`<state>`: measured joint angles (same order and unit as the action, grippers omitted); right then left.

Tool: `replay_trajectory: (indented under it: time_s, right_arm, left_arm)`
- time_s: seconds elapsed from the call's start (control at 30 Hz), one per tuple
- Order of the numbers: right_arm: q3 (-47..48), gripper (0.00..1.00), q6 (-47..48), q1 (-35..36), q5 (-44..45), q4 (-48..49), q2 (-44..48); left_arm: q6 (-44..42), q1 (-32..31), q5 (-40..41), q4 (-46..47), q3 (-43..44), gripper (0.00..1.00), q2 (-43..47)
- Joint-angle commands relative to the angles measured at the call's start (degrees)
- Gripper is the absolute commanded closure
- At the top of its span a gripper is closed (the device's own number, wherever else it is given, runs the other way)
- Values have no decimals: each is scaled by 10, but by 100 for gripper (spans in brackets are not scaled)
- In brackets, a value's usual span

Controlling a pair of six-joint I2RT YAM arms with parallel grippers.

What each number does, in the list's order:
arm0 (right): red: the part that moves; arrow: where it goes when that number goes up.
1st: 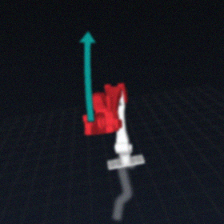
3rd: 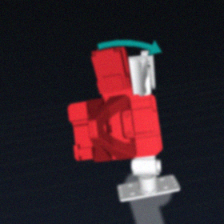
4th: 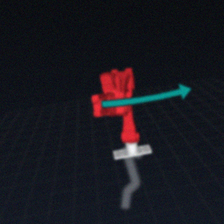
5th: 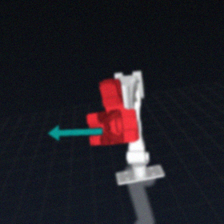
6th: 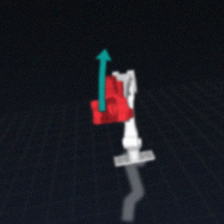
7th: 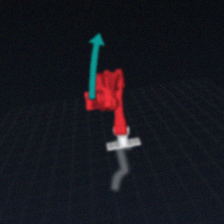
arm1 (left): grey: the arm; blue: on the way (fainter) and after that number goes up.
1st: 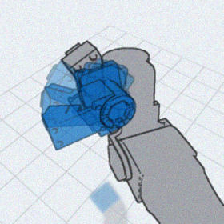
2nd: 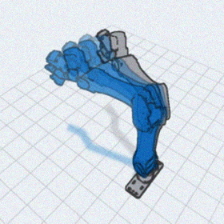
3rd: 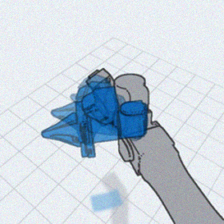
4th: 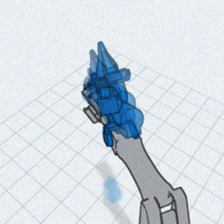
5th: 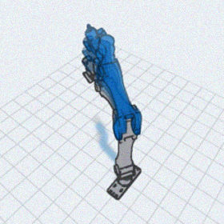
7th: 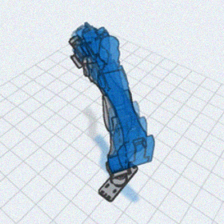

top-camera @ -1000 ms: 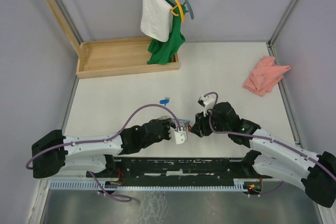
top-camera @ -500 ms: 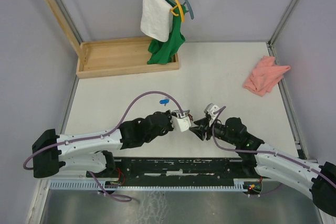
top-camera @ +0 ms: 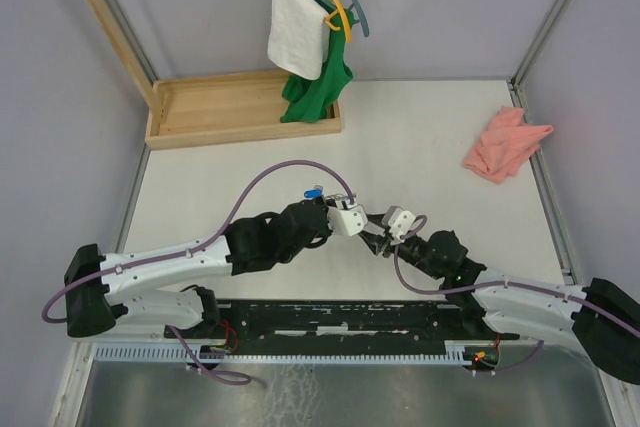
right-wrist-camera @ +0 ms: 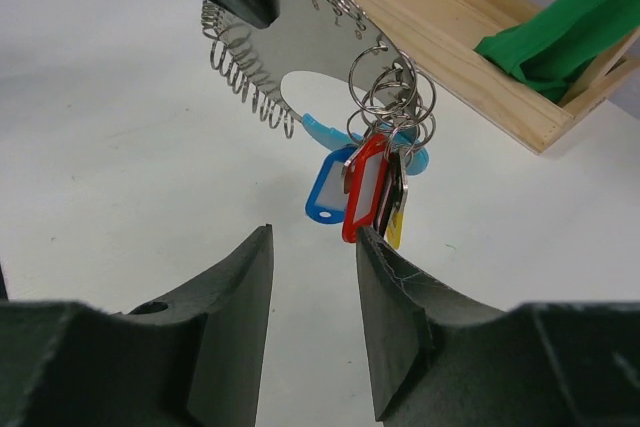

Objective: Put the keys on the keyring

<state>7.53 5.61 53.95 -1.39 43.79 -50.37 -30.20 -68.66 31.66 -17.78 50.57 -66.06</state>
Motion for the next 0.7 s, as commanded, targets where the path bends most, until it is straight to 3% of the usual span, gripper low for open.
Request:
replay_trajectory:
  time_s: [0.0,0.67]
  right_arm:
    - [15,53,45,5,14,119,-44]
    - [37,73,70,5,47,183,-117]
  left_arm:
    - [34,-3,20,4,39,97,2]
    - [50,-3,-16,5,48,97,-1]
